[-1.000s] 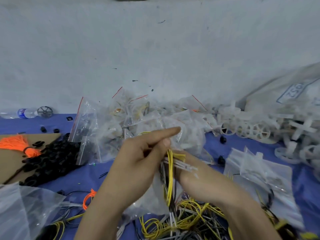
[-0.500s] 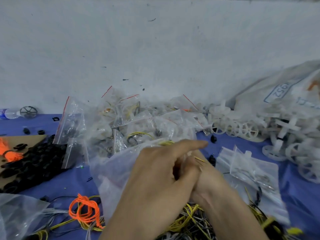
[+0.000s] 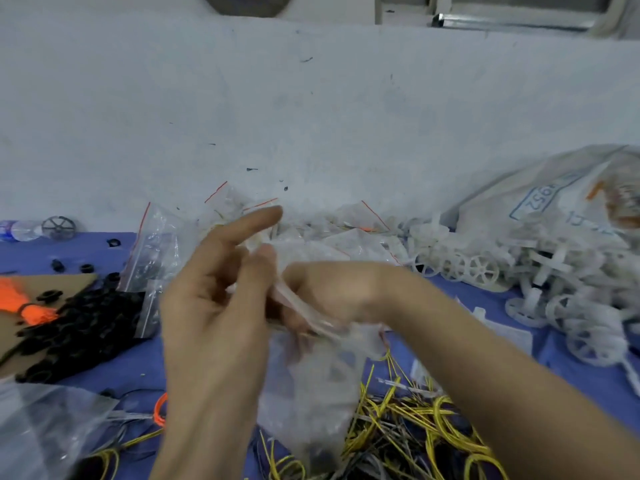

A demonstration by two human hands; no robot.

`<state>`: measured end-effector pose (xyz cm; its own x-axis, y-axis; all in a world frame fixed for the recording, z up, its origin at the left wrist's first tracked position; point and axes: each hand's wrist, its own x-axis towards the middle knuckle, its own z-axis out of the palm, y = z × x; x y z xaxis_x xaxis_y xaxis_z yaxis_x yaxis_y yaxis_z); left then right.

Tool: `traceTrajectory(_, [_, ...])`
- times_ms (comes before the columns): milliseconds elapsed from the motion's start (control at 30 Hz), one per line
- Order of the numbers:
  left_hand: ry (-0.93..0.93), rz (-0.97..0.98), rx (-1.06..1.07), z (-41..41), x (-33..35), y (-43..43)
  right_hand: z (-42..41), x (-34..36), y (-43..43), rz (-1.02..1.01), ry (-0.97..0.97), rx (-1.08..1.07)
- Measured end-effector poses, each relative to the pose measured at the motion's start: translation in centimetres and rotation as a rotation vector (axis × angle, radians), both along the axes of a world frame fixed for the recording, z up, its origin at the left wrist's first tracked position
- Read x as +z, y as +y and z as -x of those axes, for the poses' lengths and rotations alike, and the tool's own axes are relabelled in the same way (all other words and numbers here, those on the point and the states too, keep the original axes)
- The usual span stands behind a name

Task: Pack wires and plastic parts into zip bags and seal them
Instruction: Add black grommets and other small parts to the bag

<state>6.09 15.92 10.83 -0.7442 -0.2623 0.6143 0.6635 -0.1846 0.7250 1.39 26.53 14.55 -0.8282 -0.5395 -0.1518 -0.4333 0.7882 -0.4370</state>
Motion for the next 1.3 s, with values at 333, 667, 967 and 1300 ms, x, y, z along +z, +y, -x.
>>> traceTrajectory(333, [-0.323,-0.123,-0.182,-2.4,-0.9,-4.9,-6.2,2.0,3.5,0.055,0.15,-0.004])
traceTrajectory(667, [-0.372,0.192,-0.199,-3.8,-0.3,-9.3,-6.3,-4.7,1.1,0.351,0.143,-0.158])
traceTrajectory(967, [-0.166,1.973,0.152,5.2,4.3,-15.8,-4.7,-1.9,1.3,0.469,0.045,-0.063])
traceTrajectory(1300, [-0.017,1.576,-0.339,5.6,5.3,-14.3,-4.6,1.9,4.4,0.521,0.132,-0.07])
